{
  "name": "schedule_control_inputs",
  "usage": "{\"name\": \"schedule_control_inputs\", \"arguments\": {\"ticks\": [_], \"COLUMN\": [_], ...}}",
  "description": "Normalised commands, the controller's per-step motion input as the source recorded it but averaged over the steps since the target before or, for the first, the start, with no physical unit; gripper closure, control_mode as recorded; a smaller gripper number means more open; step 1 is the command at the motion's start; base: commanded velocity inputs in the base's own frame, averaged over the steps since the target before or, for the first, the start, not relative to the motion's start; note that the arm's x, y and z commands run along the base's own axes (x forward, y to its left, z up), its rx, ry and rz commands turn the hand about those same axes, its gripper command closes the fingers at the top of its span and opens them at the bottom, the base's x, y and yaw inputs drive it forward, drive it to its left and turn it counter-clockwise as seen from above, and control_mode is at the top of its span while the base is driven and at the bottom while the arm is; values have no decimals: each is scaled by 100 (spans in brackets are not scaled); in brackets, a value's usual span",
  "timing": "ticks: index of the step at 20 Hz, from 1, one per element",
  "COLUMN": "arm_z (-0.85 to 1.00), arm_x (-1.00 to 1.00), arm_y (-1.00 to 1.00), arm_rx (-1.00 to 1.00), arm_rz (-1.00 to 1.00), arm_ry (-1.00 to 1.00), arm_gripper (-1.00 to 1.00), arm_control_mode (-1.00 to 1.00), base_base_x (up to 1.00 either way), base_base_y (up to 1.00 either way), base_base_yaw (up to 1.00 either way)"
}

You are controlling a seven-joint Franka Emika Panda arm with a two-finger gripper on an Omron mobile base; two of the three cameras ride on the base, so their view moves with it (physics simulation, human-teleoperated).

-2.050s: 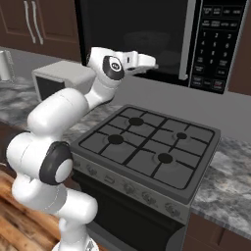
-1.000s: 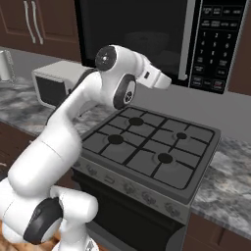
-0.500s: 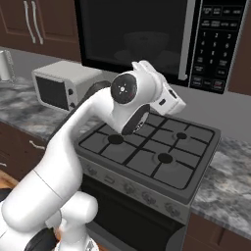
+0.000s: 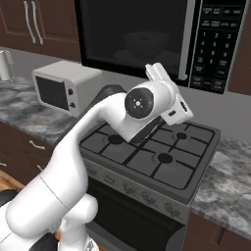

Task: Place the bowl containing the tomato and onion in the microwave. Close the microwave door and press the start button to microwave the meal.

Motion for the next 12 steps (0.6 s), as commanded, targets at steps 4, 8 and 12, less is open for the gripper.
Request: {"name": "schedule_control_inputs", "arguments": {"ticks": [4, 8, 12], "arm_z": [0, 0, 0], "arm_x": [6, 0, 0], "arm_y": [-29, -8, 0], "arm_rx": [33, 27, 24], "arm_rz": [0, 1, 1], "arm_ry": [0, 0, -2], "arm_gripper": [100, 100, 100], "arm_control_mode": [-100, -100, -100], "base_base_x": [0, 0, 0], "base_base_y": [0, 0, 0], "base_base_yaw": [0, 0, 0]}}
